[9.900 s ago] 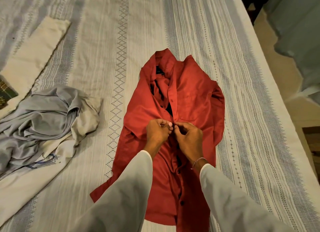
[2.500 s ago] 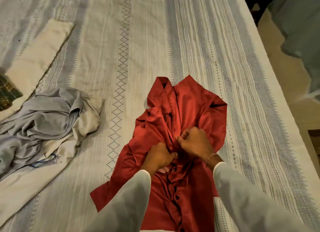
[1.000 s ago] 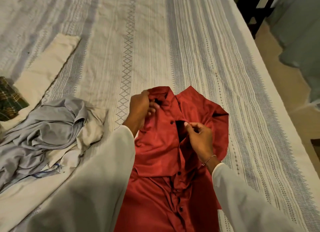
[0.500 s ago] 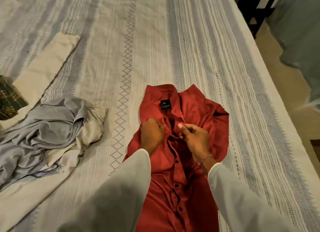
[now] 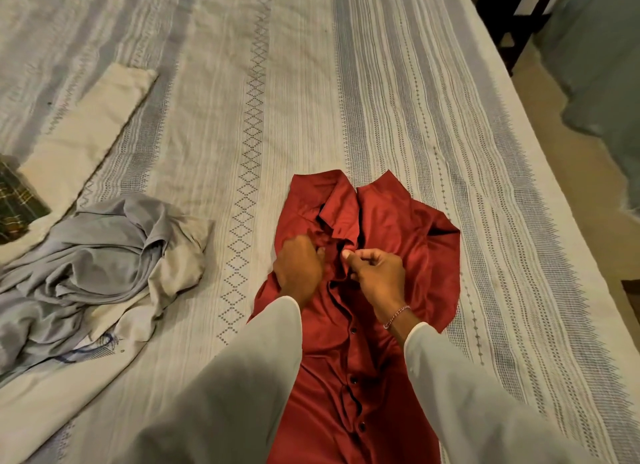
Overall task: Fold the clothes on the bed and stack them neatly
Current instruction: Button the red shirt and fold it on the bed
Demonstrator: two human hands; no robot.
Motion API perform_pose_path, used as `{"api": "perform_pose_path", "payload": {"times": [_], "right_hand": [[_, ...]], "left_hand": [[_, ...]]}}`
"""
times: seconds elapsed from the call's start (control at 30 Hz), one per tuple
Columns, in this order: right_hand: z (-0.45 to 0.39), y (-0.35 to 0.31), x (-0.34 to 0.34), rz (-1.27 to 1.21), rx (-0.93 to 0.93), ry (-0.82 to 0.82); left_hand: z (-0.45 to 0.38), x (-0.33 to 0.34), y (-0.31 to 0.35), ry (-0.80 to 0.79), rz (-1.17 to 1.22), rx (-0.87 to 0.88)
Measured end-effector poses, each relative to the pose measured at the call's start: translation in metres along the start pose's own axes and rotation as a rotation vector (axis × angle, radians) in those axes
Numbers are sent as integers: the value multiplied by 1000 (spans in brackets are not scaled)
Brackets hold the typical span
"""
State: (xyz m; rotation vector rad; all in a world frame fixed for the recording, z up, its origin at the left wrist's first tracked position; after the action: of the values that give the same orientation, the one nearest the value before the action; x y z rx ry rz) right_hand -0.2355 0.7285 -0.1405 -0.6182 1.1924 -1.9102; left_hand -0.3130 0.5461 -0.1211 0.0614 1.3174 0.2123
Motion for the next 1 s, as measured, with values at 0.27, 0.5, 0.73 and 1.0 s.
{"api": "perform_pose_path", "payload": {"times": [0.27,0.5,0.73,1.0], "right_hand": [[2,-7,22,196,-148,-144],[6,-26,22,230,-263,-101],[15,-28,21,202,-287,-136],[14,-15,19,82,-126,-172]], "left_hand": [[-4,15,-7,-161,504,-46],[13,-3,14,-277,752,104],[12,7,12,-285,714,124],[12,20,7,-325,761,121]]}}
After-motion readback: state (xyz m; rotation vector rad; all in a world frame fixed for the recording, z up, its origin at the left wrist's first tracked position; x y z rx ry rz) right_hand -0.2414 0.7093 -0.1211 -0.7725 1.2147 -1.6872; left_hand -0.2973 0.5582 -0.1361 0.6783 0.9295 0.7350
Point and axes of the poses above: each hand's wrist, its own z-axis away from the middle knuckle, its own x-axis out of the palm, y = z × x, the point moved 10 cm from there along -z, towards the middle knuckle, and after that the axes turned 15 degrees about -z, right-handed, at the moved point
